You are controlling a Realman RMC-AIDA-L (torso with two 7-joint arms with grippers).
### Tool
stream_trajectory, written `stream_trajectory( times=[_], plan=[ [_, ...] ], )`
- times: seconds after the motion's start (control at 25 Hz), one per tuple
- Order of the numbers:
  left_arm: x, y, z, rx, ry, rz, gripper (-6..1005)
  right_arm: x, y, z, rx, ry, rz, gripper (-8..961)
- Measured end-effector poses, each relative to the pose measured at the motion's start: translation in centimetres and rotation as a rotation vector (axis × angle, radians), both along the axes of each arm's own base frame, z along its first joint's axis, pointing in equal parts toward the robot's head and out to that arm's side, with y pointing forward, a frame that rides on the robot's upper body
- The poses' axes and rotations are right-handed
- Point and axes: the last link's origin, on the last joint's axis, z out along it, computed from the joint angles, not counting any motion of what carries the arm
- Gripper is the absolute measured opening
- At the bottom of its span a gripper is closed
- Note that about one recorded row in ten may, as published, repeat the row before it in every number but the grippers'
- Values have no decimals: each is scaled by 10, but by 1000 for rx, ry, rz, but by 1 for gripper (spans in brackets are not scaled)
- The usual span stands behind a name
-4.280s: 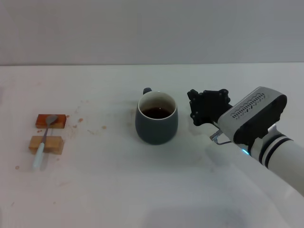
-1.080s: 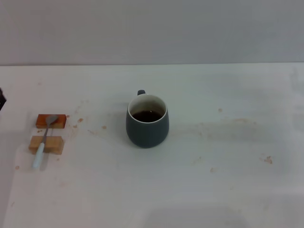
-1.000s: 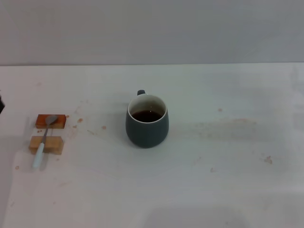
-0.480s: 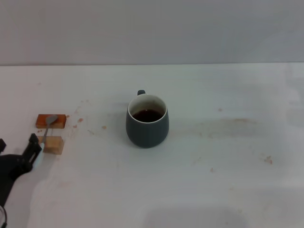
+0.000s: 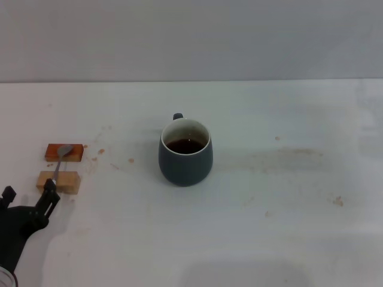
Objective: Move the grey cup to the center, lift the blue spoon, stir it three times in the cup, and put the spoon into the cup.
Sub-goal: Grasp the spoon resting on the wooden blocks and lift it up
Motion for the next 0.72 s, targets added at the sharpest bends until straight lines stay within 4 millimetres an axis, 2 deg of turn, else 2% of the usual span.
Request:
stream_trajectory(
  times=[0.4, 0.72],
  plan=[
    [6, -4, -18, 22, 12, -8, 750, -3, 2, 0, 0, -1, 9, 545],
    [3, -9, -24, 29, 15, -2, 736, -6, 3, 0, 0, -4, 17, 545]
  ],
)
